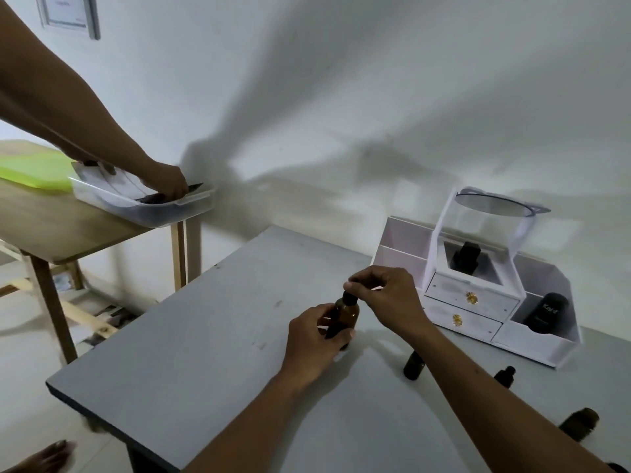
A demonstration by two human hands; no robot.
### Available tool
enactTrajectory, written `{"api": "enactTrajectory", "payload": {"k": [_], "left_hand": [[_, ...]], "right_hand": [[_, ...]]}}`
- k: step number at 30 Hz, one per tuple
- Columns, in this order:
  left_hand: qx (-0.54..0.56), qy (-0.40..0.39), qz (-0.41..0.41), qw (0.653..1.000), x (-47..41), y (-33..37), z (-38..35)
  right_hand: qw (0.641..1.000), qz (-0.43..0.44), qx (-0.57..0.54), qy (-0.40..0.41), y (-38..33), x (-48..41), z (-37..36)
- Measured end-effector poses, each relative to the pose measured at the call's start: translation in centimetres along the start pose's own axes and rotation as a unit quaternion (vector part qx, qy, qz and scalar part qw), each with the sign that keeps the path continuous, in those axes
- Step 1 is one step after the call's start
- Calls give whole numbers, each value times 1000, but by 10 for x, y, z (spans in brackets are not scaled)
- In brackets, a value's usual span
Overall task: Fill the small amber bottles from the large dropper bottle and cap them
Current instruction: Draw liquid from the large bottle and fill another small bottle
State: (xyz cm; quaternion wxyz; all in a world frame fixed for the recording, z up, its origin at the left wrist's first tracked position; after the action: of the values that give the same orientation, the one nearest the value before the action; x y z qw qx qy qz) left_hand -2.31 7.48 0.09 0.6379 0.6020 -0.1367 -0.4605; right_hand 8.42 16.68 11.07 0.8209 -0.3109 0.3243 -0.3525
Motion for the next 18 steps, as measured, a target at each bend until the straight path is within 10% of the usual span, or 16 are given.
{"api": "enactTrajectory", "payload": {"k": [18], "left_hand": [[-82,-17,48,995,7,0,-1]], "right_hand": [[992,19,-89,88,-39,5,49]]}}
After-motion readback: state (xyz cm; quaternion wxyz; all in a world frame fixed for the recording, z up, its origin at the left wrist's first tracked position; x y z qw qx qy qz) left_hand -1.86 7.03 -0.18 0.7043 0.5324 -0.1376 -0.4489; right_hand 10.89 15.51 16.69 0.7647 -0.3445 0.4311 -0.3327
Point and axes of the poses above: each hand's wrist, its own x-axis away from the middle knuckle, its own z-axis out of the back of the hand, y = z × x, the point moved 9 cm from there along -x, towards the middle knuckle, and after that the axes turned 9 degrees about -z, right-handed, at the moved point
